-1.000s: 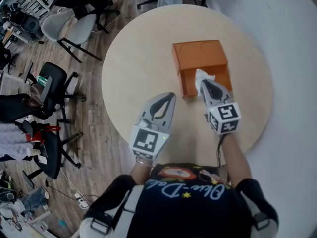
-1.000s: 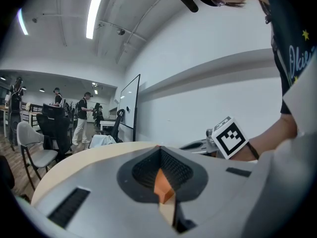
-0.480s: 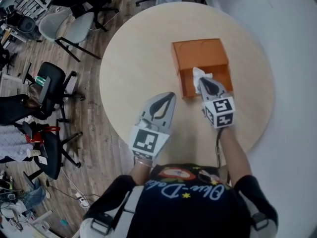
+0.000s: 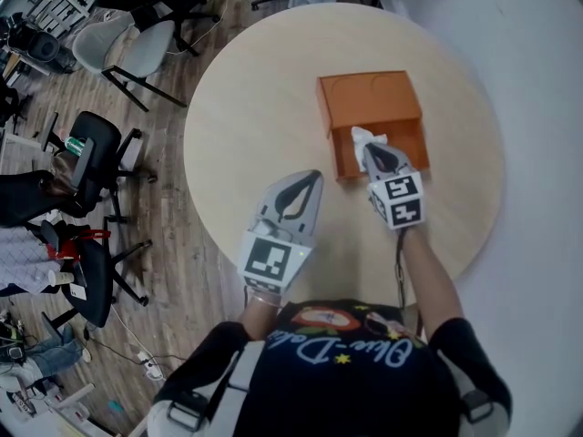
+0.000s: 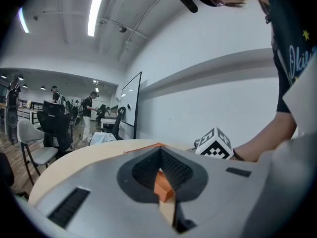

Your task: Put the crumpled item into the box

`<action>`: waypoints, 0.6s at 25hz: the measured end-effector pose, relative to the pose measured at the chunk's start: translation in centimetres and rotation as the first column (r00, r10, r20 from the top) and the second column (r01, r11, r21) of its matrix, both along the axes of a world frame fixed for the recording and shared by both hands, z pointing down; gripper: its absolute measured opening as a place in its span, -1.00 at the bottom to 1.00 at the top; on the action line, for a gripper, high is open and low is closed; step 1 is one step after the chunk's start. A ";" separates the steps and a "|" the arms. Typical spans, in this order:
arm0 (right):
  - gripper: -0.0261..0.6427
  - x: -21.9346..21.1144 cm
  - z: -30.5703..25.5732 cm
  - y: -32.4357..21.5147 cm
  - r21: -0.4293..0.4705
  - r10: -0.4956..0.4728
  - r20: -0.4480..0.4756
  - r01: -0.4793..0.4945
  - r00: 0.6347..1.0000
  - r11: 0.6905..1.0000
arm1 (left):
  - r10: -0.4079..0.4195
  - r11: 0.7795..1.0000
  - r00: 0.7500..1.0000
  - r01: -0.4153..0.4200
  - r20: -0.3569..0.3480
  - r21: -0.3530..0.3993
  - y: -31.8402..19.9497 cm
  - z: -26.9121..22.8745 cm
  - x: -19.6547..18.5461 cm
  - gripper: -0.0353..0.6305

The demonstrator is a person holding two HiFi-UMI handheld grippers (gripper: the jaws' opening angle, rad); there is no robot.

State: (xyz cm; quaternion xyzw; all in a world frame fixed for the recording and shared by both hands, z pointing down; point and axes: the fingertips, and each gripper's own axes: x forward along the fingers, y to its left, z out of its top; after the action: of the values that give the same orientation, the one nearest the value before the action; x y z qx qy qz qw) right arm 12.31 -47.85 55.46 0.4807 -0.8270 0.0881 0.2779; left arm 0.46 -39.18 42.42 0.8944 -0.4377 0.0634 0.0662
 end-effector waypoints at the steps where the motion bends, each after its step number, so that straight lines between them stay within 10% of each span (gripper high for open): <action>1: -0.91 0.0 0.2 0.1 -0.008 -0.002 -0.004 0.002 1.000 1.000 | -0.003 1.000 1.000 0.003 -0.002 -0.002 0.0 0.0 -0.1 -0.92; 15: -0.91 -0.7 1.2 1.1 -0.086 -0.002 -0.011 0.001 1.000 0.996 | 0.001 1.000 1.000 -0.001 0.002 -0.003 0.1 0.1 -0.4 -0.92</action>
State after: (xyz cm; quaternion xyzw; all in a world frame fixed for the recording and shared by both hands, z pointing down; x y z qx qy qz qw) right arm 11.59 -46.78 56.63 0.4681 -0.8213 0.1208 0.3030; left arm 0.04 -39.06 42.52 0.8946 -0.4370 0.0649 0.0672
